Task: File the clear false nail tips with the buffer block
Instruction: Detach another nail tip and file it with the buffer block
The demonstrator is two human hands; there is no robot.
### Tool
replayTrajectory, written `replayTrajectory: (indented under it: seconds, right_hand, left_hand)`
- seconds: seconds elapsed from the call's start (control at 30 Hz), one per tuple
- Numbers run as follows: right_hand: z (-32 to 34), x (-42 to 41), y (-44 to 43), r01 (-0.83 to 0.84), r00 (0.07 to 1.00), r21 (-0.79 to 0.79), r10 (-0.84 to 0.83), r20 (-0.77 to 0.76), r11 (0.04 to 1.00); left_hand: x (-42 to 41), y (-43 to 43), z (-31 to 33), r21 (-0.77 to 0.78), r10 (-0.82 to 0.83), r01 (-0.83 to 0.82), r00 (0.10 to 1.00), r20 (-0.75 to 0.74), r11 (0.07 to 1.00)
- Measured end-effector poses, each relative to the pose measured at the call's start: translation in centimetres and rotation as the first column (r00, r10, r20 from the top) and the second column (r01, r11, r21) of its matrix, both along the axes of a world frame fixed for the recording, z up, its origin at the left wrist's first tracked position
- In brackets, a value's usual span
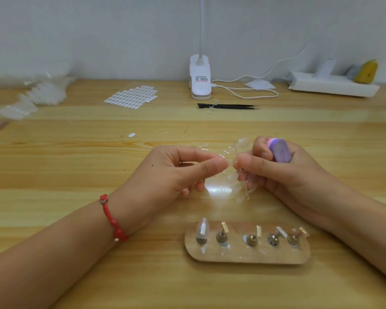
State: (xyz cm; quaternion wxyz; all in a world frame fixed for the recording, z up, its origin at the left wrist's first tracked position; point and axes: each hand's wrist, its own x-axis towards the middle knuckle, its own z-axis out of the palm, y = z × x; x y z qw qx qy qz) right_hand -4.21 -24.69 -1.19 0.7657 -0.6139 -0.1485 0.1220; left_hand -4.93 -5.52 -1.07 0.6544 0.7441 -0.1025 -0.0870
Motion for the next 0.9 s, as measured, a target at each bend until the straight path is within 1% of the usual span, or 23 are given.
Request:
replayTrajectory:
  seconds: [0.17, 0.37, 0.57, 0.7, 0.9]
  right_hand:
    - [-0.01, 0.0, 0.08, -0.02, 0.999, -0.04, 0.021, 0.024, 0.999]
    - [-0.15, 0.07, 0.27, 0.063, 0.998, -0.005, -0.063, 0.021, 0.998]
    - [-0.36, 0.04, 0.27, 0.109, 0.993, -0.066, -0.104, 0.063, 0.992]
    - [-0.54, 0.04, 0.21, 0.108, 0.991, -0.109, -0.099, 0.09, 0.988]
    - [-0.69, 0.32, 0.03, 0.18, 0.983, -0.095, -0.174, 0.061, 0.979]
  left_hand:
    - [-0.06, -0.02, 0.11, 0.011, -0.013, 0.013, 1.0, 0.006, 1.0]
    - [-0.05, -0.13, -0.05, -0.029, 0.044, -0.044, 0.999, 0.003, 0.999]
    - [-0.05, -0.11, -0.21, -0.01, 0.053, -0.053, 0.998, 0.025, 0.999]
    - [0.0, -0.19, -0.18, 0.006, 0.037, -0.037, 0.999, 0.028, 0.999]
    - [0.02, 0.14, -0.28, -0.073, 0.046, -0.046, 0.999, 0.004, 0.996]
